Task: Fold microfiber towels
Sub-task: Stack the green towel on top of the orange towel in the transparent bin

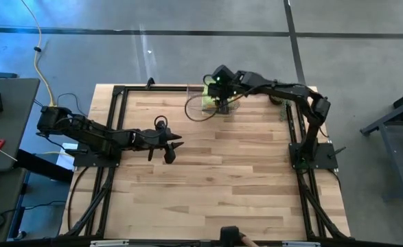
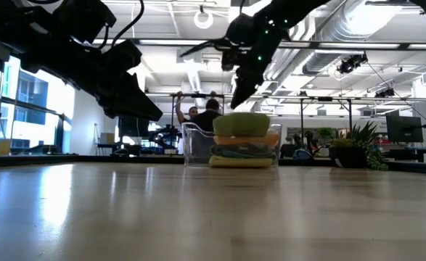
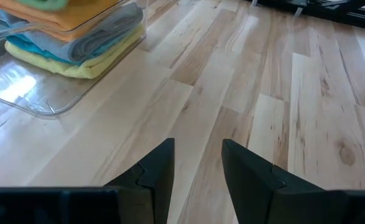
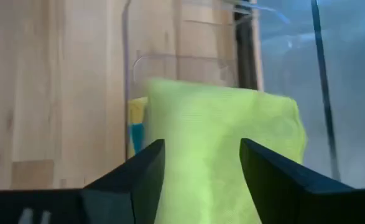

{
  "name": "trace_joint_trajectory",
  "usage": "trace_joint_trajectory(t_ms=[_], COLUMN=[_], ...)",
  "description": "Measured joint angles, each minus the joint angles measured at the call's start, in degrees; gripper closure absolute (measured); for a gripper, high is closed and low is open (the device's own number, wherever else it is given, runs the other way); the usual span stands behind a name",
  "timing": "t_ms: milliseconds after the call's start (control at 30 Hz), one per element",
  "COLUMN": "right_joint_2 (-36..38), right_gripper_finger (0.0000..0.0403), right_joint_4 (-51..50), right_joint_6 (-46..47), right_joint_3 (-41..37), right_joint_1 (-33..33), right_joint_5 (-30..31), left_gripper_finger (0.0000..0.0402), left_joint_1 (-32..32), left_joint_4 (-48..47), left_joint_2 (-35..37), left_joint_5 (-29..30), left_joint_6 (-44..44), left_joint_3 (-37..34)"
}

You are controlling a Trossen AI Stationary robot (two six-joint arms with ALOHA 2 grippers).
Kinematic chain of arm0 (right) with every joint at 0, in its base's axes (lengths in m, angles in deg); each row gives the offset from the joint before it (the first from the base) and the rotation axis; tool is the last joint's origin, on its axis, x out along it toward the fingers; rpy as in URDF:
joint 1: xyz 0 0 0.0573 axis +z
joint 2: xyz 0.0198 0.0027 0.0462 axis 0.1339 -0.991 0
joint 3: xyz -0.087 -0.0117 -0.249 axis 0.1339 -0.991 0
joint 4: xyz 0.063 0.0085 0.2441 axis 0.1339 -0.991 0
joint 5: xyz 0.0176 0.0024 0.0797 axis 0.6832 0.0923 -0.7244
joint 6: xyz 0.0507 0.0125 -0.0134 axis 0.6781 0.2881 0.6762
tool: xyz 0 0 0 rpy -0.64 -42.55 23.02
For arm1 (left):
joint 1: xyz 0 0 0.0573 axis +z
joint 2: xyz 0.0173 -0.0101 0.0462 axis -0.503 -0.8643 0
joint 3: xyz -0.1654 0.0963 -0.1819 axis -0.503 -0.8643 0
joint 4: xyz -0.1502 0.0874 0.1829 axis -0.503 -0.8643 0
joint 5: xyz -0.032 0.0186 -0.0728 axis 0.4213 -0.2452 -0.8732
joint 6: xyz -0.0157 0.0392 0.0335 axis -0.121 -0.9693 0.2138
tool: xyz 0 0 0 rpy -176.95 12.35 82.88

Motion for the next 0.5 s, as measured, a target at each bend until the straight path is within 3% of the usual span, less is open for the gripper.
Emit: trace_joint_trajectory(t_ms=[100, 267, 367, 500], right_joint_2=[0.1, 0.1, 0.0, 0.0], right_gripper_finger=[0.0196, 0.0210, 0.0252, 0.0336], right_joint_4=[-3.3, -7.2, -5.4, 1.4], right_joint_6=[2.6, 6.0, 6.4, 7.2], right_joint_3=[3.0, 2.2, -2.1, -7.2], right_joint_1=[-2.4, -6.5, -7.4, -9.1], right_joint_5=[-2.9, -14.1, -14.3, -12.2], left_gripper_finger=[0.0280, 0.0280, 0.0280, 0.0280], left_joint_1=[0.0, 0.0, 0.0, 0.0], left_joint_4=[0.0, 0.0, -0.4, -0.5], left_joint_2=[0.0, 0.0, 0.0, 0.0], left_joint_5=[-0.6, -1.3, -1.3, -1.3], left_joint_6=[0.0, -0.1, -0.1, -0.1], left_joint_3=[0.0, 0.0, 0.0, 0.0])
